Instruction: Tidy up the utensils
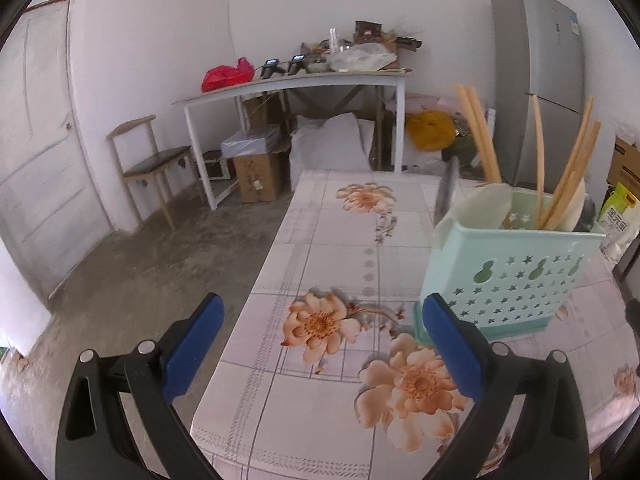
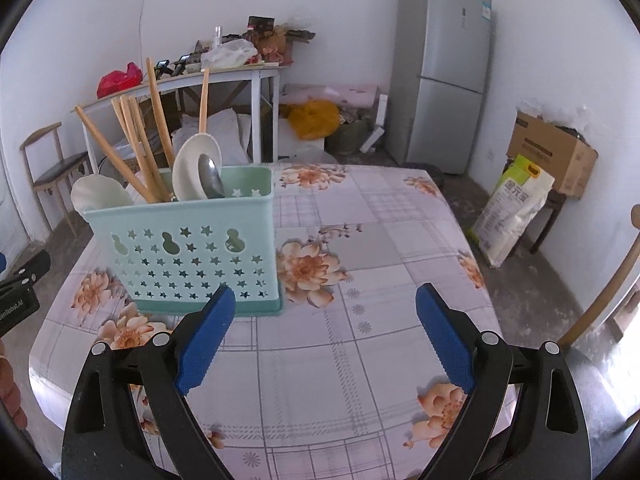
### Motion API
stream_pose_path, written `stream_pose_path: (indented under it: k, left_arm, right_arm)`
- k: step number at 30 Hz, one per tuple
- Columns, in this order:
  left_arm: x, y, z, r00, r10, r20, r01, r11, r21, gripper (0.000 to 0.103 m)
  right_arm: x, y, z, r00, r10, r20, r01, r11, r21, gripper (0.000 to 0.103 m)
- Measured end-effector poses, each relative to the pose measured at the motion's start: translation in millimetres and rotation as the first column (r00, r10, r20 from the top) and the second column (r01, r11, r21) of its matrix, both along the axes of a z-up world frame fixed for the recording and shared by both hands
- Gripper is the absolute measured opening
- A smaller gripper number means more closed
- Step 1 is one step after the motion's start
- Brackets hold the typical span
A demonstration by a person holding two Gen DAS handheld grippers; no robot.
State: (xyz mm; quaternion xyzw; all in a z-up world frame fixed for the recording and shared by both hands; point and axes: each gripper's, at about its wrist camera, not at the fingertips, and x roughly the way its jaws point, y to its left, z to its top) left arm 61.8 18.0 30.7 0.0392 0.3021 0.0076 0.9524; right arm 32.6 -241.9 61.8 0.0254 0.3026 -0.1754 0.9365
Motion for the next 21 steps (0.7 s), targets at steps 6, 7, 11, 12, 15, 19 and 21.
stream_pose_path:
  k: [6,7,11,12,15,19,21]
  left_arm:
    - [-3.3,4.2,-0.6,0.999,0.039,-0.001,-0.039,0.999,0.002,0.097]
    - [-3.4,4.8,-0.5,0.999,0.044,-0.003,-0.044,0.999,0.001,0.097]
    - [-2.4,4.4,0.2,0.999,0.051,-0.013,-0.051,0.999,0.000,0.097]
    - [-1.5,4.7,0.0,0.999,0.051,-0.014,-0.051,0.999,0.001,0.097]
    - [-1.4,3.3,-0.9,0.999,0.051,-0.016,-0.051,0.999,0.004,0.097]
    - [-1.5,3.3,-2.1,0.999,0.051,-0.018,-0.051,0.999,0.003,0.097]
    - [-1.1,2.4,-3.8,0.999,0.048,-0.021,-0.048,0.999,0.006,0.097]
  right_arm:
    - [-0.9,-1.6,1.1,1.000,-0.005,0.002,0.005,1.000,0.006,0.088]
    - [-0.8,-1.8,0.7,1.000,-0.004,0.001,0.004,1.000,0.009,0.088]
    - [0.3,-2.3,0.4,1.000,0.001,-0.004,0.000,1.000,0.015,0.088]
    - [0.8,-1.9,-0.1,1.000,0.003,-0.006,-0.003,1.000,0.016,0.088]
    - [1.6,-0.9,-1.9,1.000,0.009,-0.010,-0.008,1.000,0.017,0.088]
    - [2.6,0.3,-3.3,1.000,0.013,-0.017,-0.013,1.000,0.021,0.088]
    - [2.7,1.0,-3.6,1.000,0.018,-0.019,-0.018,1.000,0.022,0.088]
